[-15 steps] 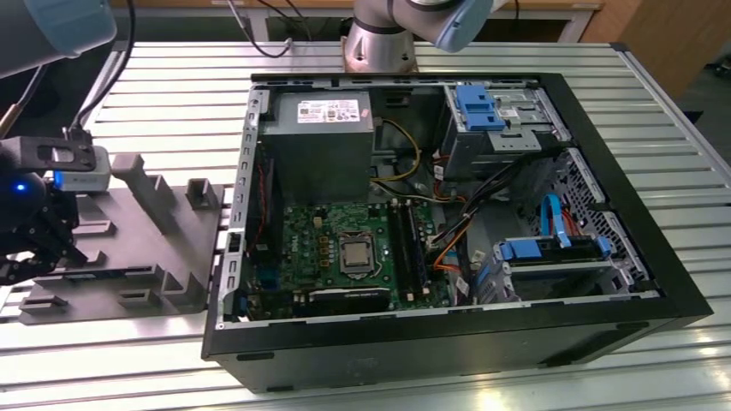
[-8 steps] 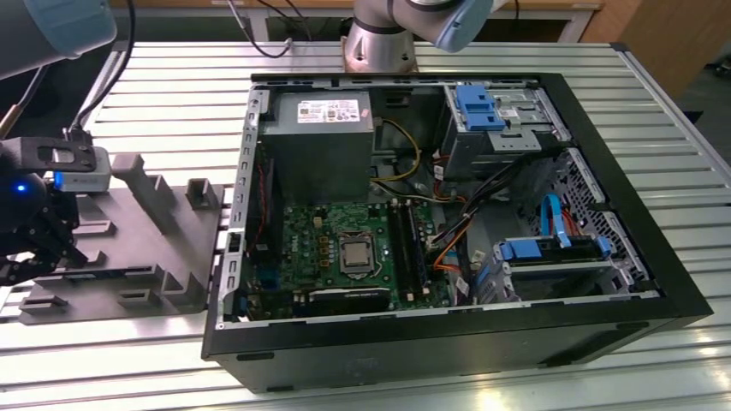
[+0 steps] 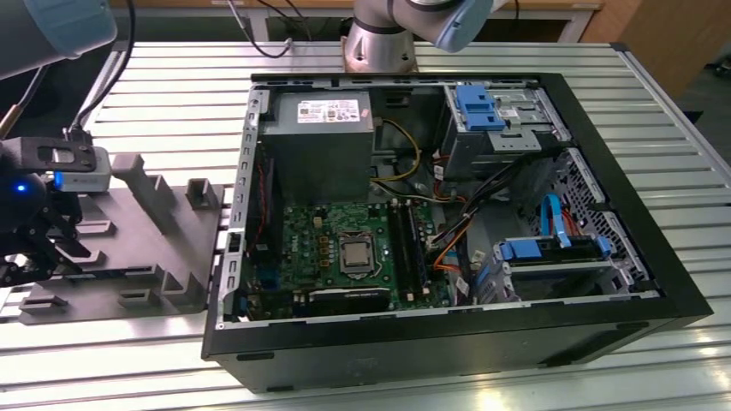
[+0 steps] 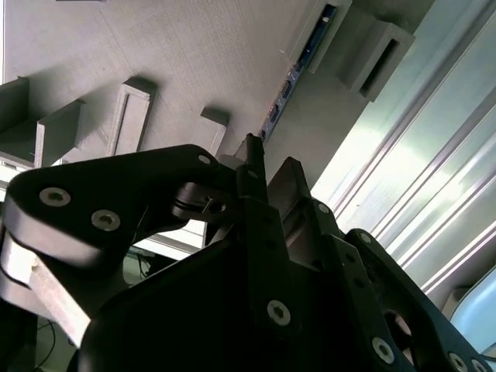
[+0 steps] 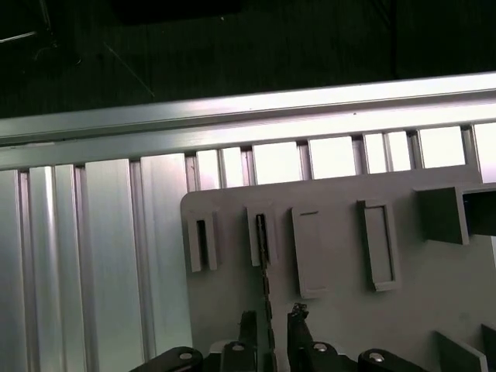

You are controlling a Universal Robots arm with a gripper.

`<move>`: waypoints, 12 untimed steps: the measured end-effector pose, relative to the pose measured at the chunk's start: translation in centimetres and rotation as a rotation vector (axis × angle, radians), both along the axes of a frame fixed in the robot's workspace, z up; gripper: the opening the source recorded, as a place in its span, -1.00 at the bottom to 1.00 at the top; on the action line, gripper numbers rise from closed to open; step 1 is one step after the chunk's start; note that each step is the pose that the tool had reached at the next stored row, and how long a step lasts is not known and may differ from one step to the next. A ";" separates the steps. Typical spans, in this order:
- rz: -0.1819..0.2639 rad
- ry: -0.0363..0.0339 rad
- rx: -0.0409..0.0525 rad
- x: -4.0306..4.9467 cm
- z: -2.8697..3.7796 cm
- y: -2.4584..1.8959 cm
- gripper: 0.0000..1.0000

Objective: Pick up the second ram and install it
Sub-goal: 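Pick up the second ram and move it above second insertion slot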

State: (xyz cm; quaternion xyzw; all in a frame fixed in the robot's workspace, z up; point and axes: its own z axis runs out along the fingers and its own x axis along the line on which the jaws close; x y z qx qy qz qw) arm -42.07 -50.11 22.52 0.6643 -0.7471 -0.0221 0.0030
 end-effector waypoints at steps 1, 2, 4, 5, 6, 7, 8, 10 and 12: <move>0.012 -0.0001 0.0001 0.00 -0.02 0.00 -0.40; 0.029 -0.0001 0.0001 0.00 -0.04 0.00 -0.40; 0.065 0.0000 0.0000 0.00 -0.10 0.00 -0.40; 0.083 0.0000 0.0000 0.00 -0.13 0.00 -0.40; 0.095 0.0000 -0.0001 -0.01 -0.18 0.00 -0.40; 0.103 -0.0002 0.0000 -0.02 -0.26 0.00 -0.40; 0.106 0.0000 -0.0001 -0.02 -0.36 0.00 -0.40; 0.110 0.0009 -0.0002 -0.02 -0.63 0.00 -0.40; 0.112 0.0023 -0.0001 -0.02 -0.94 0.00 -0.40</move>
